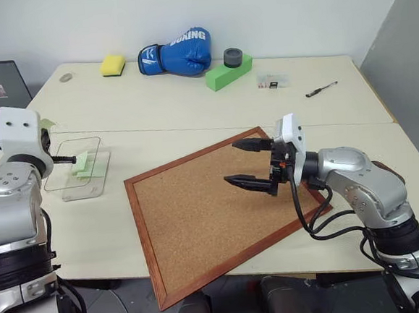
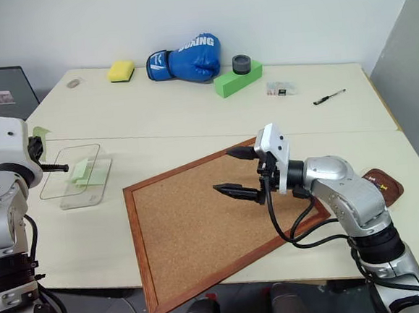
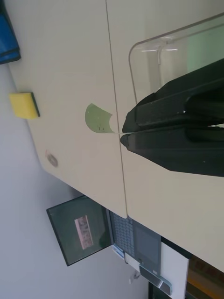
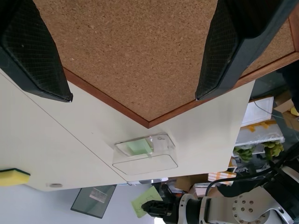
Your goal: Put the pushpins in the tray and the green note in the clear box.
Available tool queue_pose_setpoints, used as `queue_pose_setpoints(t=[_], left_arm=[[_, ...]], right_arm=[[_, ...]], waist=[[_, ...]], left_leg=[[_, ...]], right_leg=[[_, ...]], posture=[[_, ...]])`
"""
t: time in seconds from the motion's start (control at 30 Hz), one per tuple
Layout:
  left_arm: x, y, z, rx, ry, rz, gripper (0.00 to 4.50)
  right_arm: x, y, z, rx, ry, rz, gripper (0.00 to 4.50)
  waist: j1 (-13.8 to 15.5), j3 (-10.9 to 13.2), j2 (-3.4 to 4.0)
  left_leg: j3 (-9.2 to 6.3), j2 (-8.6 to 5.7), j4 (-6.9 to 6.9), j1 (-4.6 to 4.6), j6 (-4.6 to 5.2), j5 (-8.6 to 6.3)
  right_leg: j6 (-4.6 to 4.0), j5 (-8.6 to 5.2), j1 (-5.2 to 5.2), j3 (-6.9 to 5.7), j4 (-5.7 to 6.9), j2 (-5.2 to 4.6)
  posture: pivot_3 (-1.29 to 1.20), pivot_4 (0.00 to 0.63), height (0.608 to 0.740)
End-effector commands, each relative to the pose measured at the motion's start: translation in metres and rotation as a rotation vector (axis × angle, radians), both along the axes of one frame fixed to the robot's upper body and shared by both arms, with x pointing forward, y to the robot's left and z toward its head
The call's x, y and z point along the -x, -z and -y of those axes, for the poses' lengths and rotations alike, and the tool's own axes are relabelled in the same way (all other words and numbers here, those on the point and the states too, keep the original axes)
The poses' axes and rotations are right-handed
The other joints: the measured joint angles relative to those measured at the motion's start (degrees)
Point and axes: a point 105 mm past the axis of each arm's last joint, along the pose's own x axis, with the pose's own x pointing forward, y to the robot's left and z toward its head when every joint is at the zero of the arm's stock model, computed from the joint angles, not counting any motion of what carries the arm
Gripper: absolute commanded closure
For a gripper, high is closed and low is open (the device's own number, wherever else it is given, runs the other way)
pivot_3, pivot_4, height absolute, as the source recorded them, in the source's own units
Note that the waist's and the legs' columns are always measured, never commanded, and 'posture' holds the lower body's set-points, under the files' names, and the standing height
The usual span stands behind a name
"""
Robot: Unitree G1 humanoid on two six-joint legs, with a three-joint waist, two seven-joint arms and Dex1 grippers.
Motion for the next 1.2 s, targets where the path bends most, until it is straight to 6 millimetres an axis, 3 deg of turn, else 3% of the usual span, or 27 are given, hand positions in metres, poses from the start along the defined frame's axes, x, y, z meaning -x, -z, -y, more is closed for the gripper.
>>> queue_pose_setpoints(t=[0.03, 0.2, 0.37, 0.6, 0.73, 0.8, 0.97, 1.1, 1.2], left_arm=[[0.003, 0.01, -0.007, 0.075, -0.04, -0.016, 4.5], [0.005, 0.028, -0.01, 0.159, -0.051, -0.07, 4.5], [0.006, 0.042, -0.004, 0.246, -0.022, -0.124, 3.65], [0.005, 0.029, -0.004, 0.214, -0.019, -0.079, 2.29], [0.003, 0.007, 0.0, 0.137, -0.006, 0.01, 1.52], [0.002, 0.0, 0.008, 0.107, 0.042, 0.033, 1.36], [0.003, 0.002, 0.029, 0.221, 0.158, 0.06, 1.36], [-0.001, -0.004, 0.077, 0.193, 0.38, 0.074, 1.36], [0.0, 0.004, 0.113, 0.197, 0.544, 0.041, 1.36]], right_arm=[[0.003, -0.012, -0.011, -0.011, -0.049, 0.073, 0.04], [-0.002, -0.011, -0.014, -0.008, -0.055, 0.075, 0.04], [0.002, -0.011, -0.015, -0.005, -0.058, 0.086, 0.0], [0.003, -0.012, -0.014, -0.003, -0.054, 0.09, 0.0], [0.002, -0.013, -0.014, -0.007, -0.047, 0.091, 0.0], [0.001, -0.014, -0.013, -0.01, -0.04, 0.086, 0.0], [0.001, -0.013, -0.009, -0.022, -0.008, 0.086, 0.0], [0.003, -0.015, 0.005, -0.069, 0.088, 0.091, 0.0], [0.007, -0.01, 0.023, -0.101, 0.209, 0.102, 0.0]], waist=[[-0.11, 0.0, 0.0], [-0.51, -0.01, -0.01], [-0.59, -0.01, -0.01], [-0.6, -0.01, -0.01], [-0.59, -0.01, -0.01], [-0.56, -0.01, -0.01], [-0.56, -0.01, -0.01], [-0.41, -0.02, -0.03], [-0.07, -0.02, -0.03]], left_leg=[[0.03, 0.0, 0.0, 0.06, 0.0, 0.0], [0.02, 0.05, 0.0, 0.11, 0.0, 0.0], [0.02, 0.05, -0.01, 0.1, 0.0, 0.0], [0.02, 0.05, 0.0, 0.1, 0.0, 0.0], [0.02, 0.05, 0.0, 0.11, 0.0, 0.0], [0.02, 0.05, 0.0, 0.1, -0.01, 0.0], [0.03, 0.04, 0.0, 0.09, -0.01, 0.0], [0.03, 0.04, 0.0, 0.09, -0.01, 0.0], [0.02, 0.01, 0.0, 0.04, -0.01, 0.0]], right_leg=[[0.0, 0.0, 0.01, 0.02, 0.03, 0.0], [0.0, 0.0, 0.01, 0.02, 0.12, 0.06], [-0.01, 0.0, 0.01, 0.02, 0.11, 0.05], [-0.01, 0.01, 0.01, 0.02, 0.13, 0.05], [-0.01, 0.01, 0.01, 0.03, 0.13, 0.05], [-0.01, 0.01, 0.01, 0.03, 0.12, 0.04], [-0.02, 0.01, 0.01, 0.04, 0.11, 0.03], [-0.01, 0.01, 0.01, 0.04, 0.12, 0.04], [-0.01, 0.01, 0.01, 0.04, 0.08, 0.01]], posture=[[0.0, 0.15, 0.74], [0.0, 0.15, 0.74], [0.0, 0.15, 0.74], [0.0, 0.15, 0.74], [0.0, 0.15, 0.74], [0.0, 0.15, 0.74], [0.0, 0.15, 0.74], [0.0, 0.15, 0.74], [0.0, 0.15, 0.74]])
